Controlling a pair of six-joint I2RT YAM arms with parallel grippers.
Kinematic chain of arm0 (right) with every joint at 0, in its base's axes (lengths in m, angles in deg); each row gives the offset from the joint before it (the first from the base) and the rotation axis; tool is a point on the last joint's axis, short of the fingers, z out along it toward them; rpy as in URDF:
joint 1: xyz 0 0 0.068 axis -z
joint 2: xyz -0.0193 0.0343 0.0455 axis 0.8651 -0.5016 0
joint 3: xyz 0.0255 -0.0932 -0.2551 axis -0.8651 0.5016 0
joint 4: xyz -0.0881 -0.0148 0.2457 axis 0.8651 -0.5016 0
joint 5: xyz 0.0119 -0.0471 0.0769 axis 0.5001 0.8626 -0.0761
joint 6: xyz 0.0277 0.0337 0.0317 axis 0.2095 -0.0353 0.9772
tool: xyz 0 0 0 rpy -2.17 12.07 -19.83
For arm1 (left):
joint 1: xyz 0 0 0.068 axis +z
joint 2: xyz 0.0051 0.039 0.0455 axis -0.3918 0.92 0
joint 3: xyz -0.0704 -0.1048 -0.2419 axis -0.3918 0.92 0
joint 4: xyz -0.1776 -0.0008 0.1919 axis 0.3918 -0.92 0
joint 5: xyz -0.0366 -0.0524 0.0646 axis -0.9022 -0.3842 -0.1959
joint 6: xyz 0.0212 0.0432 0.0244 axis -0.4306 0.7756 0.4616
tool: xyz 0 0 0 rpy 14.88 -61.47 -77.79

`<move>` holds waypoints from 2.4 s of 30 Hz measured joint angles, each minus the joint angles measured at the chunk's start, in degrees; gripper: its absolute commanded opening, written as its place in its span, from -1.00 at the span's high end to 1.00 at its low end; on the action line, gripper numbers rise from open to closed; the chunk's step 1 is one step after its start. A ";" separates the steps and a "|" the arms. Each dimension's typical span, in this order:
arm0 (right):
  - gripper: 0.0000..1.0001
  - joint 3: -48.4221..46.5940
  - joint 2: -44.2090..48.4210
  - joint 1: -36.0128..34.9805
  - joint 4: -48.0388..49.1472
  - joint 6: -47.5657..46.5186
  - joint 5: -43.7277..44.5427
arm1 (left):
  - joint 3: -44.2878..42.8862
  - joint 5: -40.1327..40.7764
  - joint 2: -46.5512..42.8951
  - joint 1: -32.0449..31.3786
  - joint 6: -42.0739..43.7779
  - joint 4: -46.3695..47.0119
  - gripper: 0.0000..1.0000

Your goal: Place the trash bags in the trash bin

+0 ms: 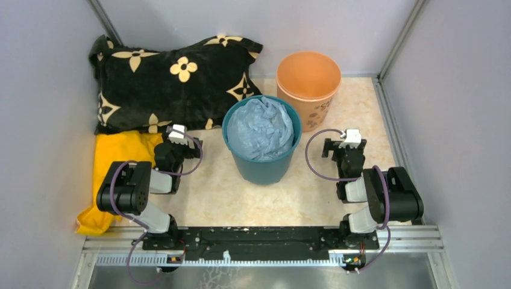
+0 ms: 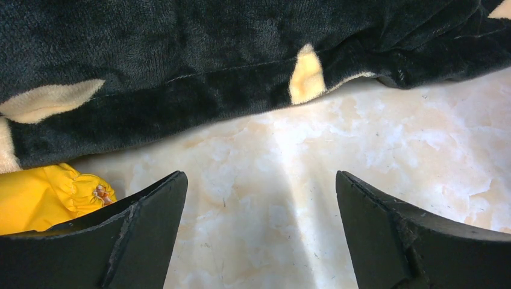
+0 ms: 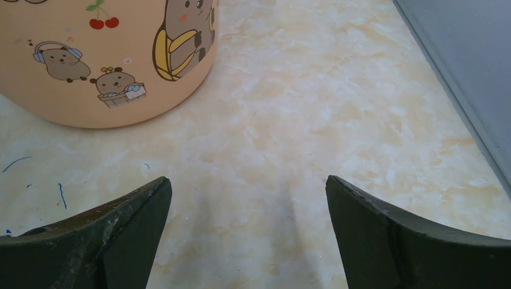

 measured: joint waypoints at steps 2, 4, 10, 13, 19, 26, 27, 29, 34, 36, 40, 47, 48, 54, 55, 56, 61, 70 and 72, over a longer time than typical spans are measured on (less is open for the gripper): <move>-0.97 0.00 0.00 0.00 0.00 -0.02 0.00 | 0.00 0.00 0.00 0.00 0.00 0.00 -0.98; -0.97 0.00 0.00 0.00 0.00 -0.02 0.00 | 0.00 0.00 0.00 0.00 0.00 0.00 -0.98; -0.97 0.00 0.00 0.00 0.00 0.00 0.00 | 0.00 0.00 0.00 0.00 0.00 0.00 -0.98; -0.97 0.00 0.00 0.00 0.00 0.00 0.00 | 0.00 0.00 0.00 0.00 0.00 0.00 -0.98; -0.97 0.00 0.00 0.00 0.00 0.00 0.00 | 0.00 0.00 0.00 0.00 0.00 0.00 -0.98; -0.97 0.00 0.00 0.00 0.00 0.00 0.07 | 0.02 0.07 -0.04 0.00 -0.02 0.20 -0.98; -0.97 0.00 0.00 0.00 0.02 0.04 0.35 | 0.09 0.26 -0.20 0.00 -0.02 0.37 -0.98; -0.97 0.09 0.22 0.00 0.11 0.37 1.36 | 0.35 0.74 -1.44 0.00 -0.04 0.17 -0.98; -0.97 3.56 12.48 0.00 -1.79 1.01 2.91 | -1.79 1.97 -12.83 0.00 -2.60 -11.04 -0.98; -0.97 3.61 21.00 0.00 -5.68 0.96 2.71 | -4.81 1.95 -17.77 0.00 -5.57 -17.55 -0.98; -0.97 0.28 39.98 0.00 -20.98 1.38 2.60 | -10.34 0.37 -25.35 0.00 -11.45 -28.92 -0.98; -0.97 -16.15 56.68 0.00 -48.85 9.07 3.93 | -19.78 -5.73 -36.09 0.00 -20.59 -44.96 -0.98; -0.97 -18.64 57.59 0.00 -52.33 11.41 3.89 | -21.77 -6.64 -37.62 0.00 -21.38 -47.08 -0.98; -0.97 -33.51 55.28 0.00 -73.00 21.57 1.05 | -36.92 -6.86 -43.28 0.00 -22.75 -60.94 -0.98; -0.97 -35.17 54.62 0.00 -74.95 23.04 -0.33 | -38.53 -5.99 -44.15 0.00 -23.61 -62.53 -0.98; -0.97 -36.04 54.29 0.00 -76.22 24.30 -1.92 | -39.82 -4.17 -45.20 -0.02 -25.18 -64.57 -0.98; -0.97 -36.20 54.93 0.00 -78.93 30.38 -11.69 | -41.16 5.38 -50.88 0.07 -31.41 -74.07 -0.98; -0.88 -49.05 45.03 -0.02 -82.27 34.95 -22.69 | -48.94 -5.49 -41.22 0.04 -28.83 -75.49 -0.98; -0.82 -58.60 36.35 -0.61 -83.65 33.99 -25.09 | -55.10 -8.07 -34.88 0.04 -29.09 -75.84 -0.98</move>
